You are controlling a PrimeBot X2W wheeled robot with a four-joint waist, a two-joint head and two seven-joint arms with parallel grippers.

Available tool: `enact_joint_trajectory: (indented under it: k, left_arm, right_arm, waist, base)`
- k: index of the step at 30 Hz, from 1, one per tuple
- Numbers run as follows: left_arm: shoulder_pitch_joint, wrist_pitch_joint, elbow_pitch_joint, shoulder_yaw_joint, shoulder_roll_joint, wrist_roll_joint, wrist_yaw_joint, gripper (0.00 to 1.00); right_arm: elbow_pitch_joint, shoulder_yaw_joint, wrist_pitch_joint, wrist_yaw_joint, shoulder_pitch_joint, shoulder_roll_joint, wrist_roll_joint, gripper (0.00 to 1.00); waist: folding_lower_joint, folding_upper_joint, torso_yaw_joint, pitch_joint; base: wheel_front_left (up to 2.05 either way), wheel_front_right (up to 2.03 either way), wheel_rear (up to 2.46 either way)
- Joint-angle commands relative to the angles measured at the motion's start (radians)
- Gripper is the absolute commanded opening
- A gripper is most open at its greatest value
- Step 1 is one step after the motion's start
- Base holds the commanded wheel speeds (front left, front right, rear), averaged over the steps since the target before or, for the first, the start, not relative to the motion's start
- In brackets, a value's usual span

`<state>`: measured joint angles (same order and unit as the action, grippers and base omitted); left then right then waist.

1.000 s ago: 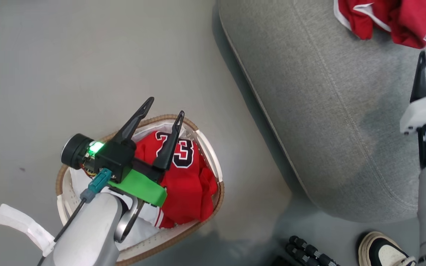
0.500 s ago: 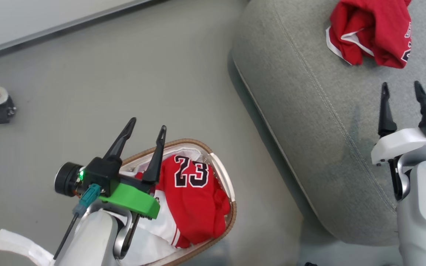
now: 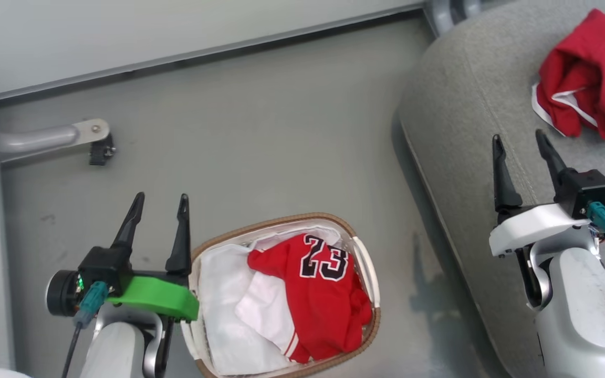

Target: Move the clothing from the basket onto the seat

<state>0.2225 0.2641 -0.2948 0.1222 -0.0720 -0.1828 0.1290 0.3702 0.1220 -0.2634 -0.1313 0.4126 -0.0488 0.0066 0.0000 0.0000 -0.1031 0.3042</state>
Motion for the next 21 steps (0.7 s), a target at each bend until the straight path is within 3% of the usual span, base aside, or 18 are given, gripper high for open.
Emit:
enact_joint_trajectory:
  k: [1, 9, 21]
  left_arm:
    - [-0.024, 0.0, -0.005, -0.022, 0.006, 0.006, 0.003, 1.0]
    - [-0.077, 0.0, -0.026, -0.108, 0.019, 0.017, 0.003, 1.0]
    - [-0.167, 0.0, -0.026, -0.146, 0.021, -0.031, -0.001, 1.0]
  right_arm:
    - [-0.007, -0.004, -0.002, 0.001, -0.023, -0.005, 0.013, 1.0]
    - [-0.02, -0.051, -0.002, 0.001, -0.074, -0.005, 0.064, 1.0]
    - [-0.001, -0.095, -0.002, 0.001, -0.19, -0.004, 0.106, 1.0]
  waist:
    - [0.0, 0.0, 0.064, -0.056]
    - [0.0, 0.0, 0.101, -0.11]
    - [0.0, 0.0, 0.101, -0.188]
  base:
    - [0.0, 0.0, 0.0]
    - [0.0, 0.0, 0.0]
    - [0.0, 0.0, 0.0]
